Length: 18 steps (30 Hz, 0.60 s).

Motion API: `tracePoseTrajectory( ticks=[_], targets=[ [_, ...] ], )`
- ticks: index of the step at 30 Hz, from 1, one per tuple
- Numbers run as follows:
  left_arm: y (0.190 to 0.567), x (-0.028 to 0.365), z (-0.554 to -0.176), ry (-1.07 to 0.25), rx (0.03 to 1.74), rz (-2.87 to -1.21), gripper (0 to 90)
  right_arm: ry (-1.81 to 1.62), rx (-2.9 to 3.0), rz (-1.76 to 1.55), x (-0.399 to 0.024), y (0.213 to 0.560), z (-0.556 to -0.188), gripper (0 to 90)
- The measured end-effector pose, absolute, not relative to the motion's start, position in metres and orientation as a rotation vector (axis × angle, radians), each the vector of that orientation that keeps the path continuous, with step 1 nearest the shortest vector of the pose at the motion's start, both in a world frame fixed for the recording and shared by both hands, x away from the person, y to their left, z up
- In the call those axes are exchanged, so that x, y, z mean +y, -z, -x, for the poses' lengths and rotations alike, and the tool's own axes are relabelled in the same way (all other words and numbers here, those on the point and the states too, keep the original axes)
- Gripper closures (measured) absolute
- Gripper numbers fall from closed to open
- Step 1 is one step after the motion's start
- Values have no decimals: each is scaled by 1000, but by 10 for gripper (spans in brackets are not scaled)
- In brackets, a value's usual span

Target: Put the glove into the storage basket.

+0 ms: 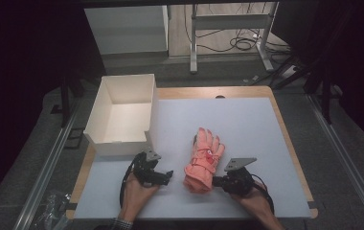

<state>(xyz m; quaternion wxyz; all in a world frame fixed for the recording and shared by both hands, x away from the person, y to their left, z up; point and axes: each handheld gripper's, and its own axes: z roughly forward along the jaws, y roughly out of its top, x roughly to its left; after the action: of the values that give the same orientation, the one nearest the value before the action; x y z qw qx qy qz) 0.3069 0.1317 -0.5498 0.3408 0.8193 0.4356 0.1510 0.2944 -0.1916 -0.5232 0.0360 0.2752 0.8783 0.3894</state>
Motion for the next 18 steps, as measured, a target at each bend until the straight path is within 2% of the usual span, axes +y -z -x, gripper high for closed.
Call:
tracePoseTrajectory(
  ticks=[3,18],
  targets=[
    [548,138,-305,-384,1097,-2157,45,-1205,2705,-836,-184,524,-295,831],
    [545,157,-301,-358,1065,-2181,36,-1178,2670,-847,-151,527,-305,810]
  ],
)
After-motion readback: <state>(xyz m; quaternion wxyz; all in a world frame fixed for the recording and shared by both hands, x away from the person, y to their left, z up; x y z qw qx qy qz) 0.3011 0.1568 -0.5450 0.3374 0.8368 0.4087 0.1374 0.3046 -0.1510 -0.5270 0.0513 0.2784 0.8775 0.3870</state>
